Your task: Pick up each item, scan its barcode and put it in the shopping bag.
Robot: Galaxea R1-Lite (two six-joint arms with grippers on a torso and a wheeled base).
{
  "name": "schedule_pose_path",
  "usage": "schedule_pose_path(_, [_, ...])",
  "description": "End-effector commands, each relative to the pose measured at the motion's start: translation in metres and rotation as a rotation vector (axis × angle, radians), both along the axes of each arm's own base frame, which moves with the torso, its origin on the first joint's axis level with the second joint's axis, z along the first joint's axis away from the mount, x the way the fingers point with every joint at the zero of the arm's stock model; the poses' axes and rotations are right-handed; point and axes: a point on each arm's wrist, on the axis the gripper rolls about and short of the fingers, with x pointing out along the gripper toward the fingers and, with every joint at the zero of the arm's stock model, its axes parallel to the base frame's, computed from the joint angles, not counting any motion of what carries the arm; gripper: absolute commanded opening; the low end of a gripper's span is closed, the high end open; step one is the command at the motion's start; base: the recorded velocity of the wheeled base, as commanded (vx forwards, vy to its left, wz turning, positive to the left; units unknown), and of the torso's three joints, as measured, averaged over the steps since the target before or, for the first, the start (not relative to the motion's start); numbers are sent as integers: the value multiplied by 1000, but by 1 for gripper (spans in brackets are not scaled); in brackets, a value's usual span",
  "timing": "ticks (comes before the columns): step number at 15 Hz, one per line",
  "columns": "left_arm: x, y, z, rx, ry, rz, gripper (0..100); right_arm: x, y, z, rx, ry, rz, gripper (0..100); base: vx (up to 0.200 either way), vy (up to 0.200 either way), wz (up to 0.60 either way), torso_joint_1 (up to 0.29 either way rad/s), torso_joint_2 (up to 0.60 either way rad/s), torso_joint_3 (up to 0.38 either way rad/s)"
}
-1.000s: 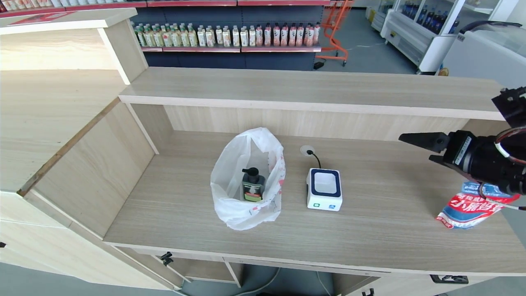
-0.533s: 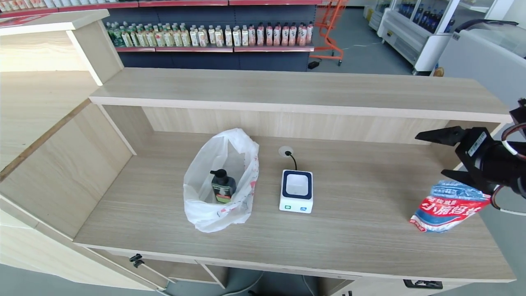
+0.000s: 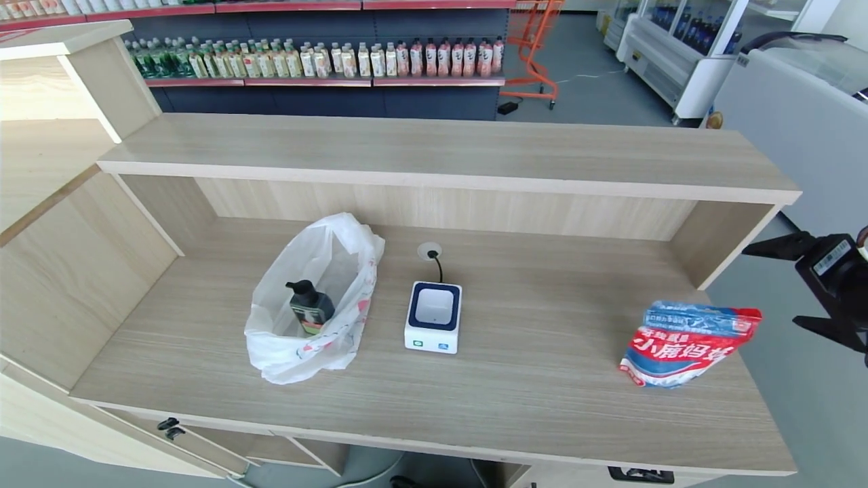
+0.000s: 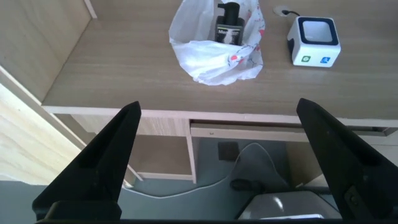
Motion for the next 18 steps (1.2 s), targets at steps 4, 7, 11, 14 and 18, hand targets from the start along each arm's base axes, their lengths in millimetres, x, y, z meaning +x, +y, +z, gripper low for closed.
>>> schedule_pose_path(4, [0,0,0,0,0,0,100,10,-7,-19,34,133,-120,100,0,0,0,0,0,0])
schedule_pose_path(7, [0,0,0,0,0,0,100,30,-6,-29,109,185,-180,100,0,0,0,0,0,0])
schedule_pose_path(11, [0,0,0,0,0,0,100,68,-9,-67,147,321,-224,100,0,0,0,0,0,0])
schedule_pose_path(14, [0,0,0,2,0,0,100,92,9,-79,158,354,-180,100,0,0,0,0,0,0])
schedule_pose_path(18, [0,0,0,0,0,0,100,115,34,-97,144,372,-113,100,0,0,0,0,0,0])
